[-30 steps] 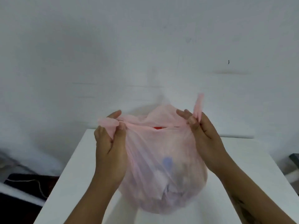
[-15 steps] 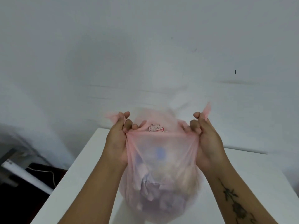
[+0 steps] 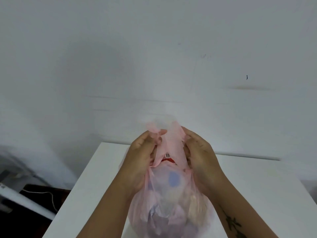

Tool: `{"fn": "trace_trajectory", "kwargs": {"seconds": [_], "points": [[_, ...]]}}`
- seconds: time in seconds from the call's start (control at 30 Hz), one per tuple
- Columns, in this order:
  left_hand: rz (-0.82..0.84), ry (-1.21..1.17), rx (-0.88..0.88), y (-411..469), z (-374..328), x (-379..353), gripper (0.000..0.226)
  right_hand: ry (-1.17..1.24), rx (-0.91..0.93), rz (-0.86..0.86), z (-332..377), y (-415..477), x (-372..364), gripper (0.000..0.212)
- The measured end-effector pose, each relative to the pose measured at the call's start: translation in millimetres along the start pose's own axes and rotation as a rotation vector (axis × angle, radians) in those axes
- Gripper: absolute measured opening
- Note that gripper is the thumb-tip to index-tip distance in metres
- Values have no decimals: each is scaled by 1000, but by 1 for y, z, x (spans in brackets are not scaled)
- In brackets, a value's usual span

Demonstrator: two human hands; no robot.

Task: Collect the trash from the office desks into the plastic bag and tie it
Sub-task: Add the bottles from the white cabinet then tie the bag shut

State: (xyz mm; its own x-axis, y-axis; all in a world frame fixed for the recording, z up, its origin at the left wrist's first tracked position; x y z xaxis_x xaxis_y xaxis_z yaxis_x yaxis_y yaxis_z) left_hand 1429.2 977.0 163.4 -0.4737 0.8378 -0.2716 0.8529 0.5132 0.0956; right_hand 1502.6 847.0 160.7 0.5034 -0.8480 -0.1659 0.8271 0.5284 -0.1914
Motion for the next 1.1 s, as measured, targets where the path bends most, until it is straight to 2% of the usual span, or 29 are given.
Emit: {"fn": "trace_trajectory", "kwargs": {"seconds": [0.07,0.13,0.2,0.27,0.33,0.47,0.53,0.63,0.73,0.8,0.97,1.1], "points": [[90,34,-5,1,-1,-2,21,71,46,-6,-1,-1,-7,29],[145,87,24,2,-3,-4,31,87,72,-85,-4,1,-11,19],[176,71,64,4,-5,-5,38,20,92,-127,-7,2,-13,19],[202,47,84,5,-6,-5,37,-34,110,-93,-5,3,-14,19],[230,72,52,6,-8,-5,25,-90,117,-44,-2,3,-12,10],[95,-12,69,9,-11,-5,16,-206,95,52,6,-1,-7,22],[105,4,50,11,-7,-6,18,-206,86,66,13,-5,-6,23],[109,188,1,11,-6,-5,36,-258,114,-2,17,-3,-5,30],[144,277,-70,13,-11,0,26,-126,85,-46,15,2,-1,31],[172,348,-133,14,-15,3,24,-130,110,-108,14,3,0,27],[13,550,-291,9,-12,4,30,-433,266,-343,9,11,-2,22],[-25,583,-277,8,-7,-2,31,-584,260,-216,8,20,-4,13]]}}
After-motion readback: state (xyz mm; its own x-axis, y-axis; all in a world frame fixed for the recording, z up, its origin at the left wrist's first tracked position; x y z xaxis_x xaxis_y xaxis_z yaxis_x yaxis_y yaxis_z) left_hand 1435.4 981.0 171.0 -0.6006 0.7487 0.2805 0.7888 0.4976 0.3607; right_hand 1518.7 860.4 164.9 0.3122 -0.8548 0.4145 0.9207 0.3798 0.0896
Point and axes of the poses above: each hand's wrist, its own y-axis towards the middle knuckle, its own x-axis out of the back of the hand, z = x × y, the point moved 2 cm from there along y, towards the middle knuckle, and after that the axes turned 9 degrees about -x, right-handed, at the moved point
